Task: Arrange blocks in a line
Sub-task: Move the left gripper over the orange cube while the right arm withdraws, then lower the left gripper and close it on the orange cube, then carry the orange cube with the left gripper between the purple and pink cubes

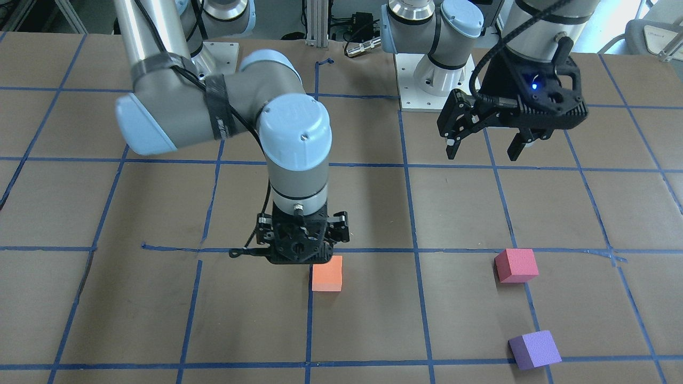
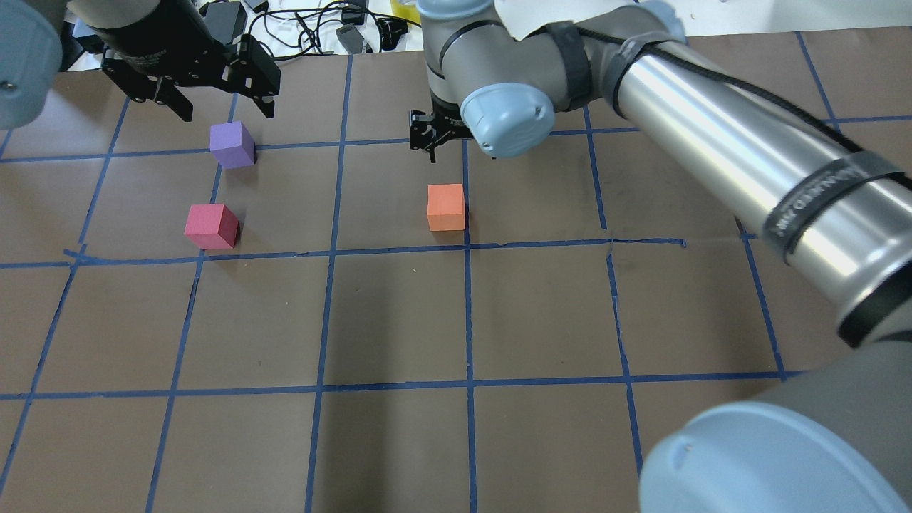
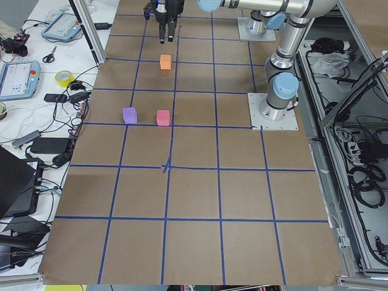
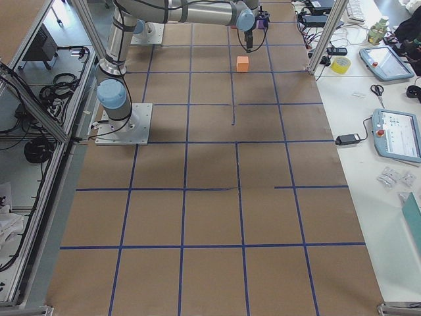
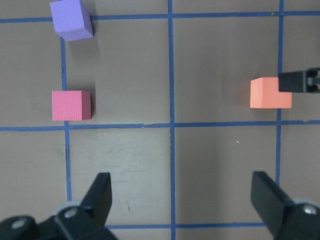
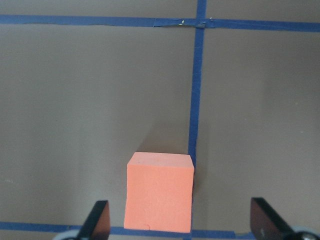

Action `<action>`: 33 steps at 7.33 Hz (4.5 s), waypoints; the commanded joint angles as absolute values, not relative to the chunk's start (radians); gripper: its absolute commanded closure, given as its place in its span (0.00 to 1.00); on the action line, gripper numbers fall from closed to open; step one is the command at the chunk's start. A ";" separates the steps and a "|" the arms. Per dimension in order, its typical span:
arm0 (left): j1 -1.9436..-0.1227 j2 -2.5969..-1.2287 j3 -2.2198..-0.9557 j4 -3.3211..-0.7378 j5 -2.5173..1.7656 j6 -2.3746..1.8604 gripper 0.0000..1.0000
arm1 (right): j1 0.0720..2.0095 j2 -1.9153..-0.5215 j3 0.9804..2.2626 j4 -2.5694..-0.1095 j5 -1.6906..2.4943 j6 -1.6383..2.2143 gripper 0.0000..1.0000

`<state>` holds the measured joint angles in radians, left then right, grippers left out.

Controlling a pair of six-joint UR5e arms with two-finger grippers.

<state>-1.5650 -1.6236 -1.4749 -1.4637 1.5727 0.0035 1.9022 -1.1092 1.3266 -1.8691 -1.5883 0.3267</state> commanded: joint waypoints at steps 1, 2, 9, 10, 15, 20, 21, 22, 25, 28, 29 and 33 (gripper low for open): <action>-1.581 -1.730 -1.482 -1.363 1.565 -0.058 0.00 | 1.763 -1.332 1.327 -1.631 -1.595 0.240 0.00; -1.626 -1.777 -1.483 -1.344 1.566 -0.073 0.00 | 1.685 -1.406 1.328 -1.533 -1.591 0.169 0.00; -1.808 -2.115 -1.470 -0.999 1.566 -0.202 0.00 | 1.635 -1.529 1.465 -1.606 -1.597 0.117 0.00; -1.833 -2.134 -1.473 -0.994 1.572 -0.216 0.00 | 1.637 -1.529 1.466 -1.606 -1.595 0.117 0.00; -1.868 -2.200 -1.503 -0.925 1.566 -0.310 0.00 | 1.637 -1.529 1.468 -1.606 -1.582 0.117 0.00; -1.868 -2.220 -1.511 -0.917 1.565 -0.359 0.48 | 1.635 -1.531 1.483 -1.614 -1.582 0.117 0.00; -1.868 -2.211 -1.509 -0.913 1.568 -0.342 0.65 | 1.637 -1.531 1.483 -1.614 -1.580 0.117 0.00; -1.867 -2.185 -1.496 -0.916 1.568 -0.341 0.66 | 1.635 -1.531 1.483 -1.614 -1.582 0.117 0.00; -1.777 -2.148 -1.470 -0.920 1.578 -0.181 0.67 | 1.635 -1.531 1.483 -1.614 -1.582 0.117 0.00; -1.622 -2.125 -1.457 -0.934 1.583 -0.054 0.67 | 1.635 -1.531 1.483 -1.614 -1.582 0.117 0.00; -1.565 -2.122 -1.454 -0.936 1.579 0.021 0.67 | 1.635 -1.531 1.483 -1.614 -1.583 0.117 0.00; -1.402 -2.109 -1.473 -0.979 1.569 0.190 0.67 | 1.635 -1.531 1.483 -1.614 -1.582 0.117 0.00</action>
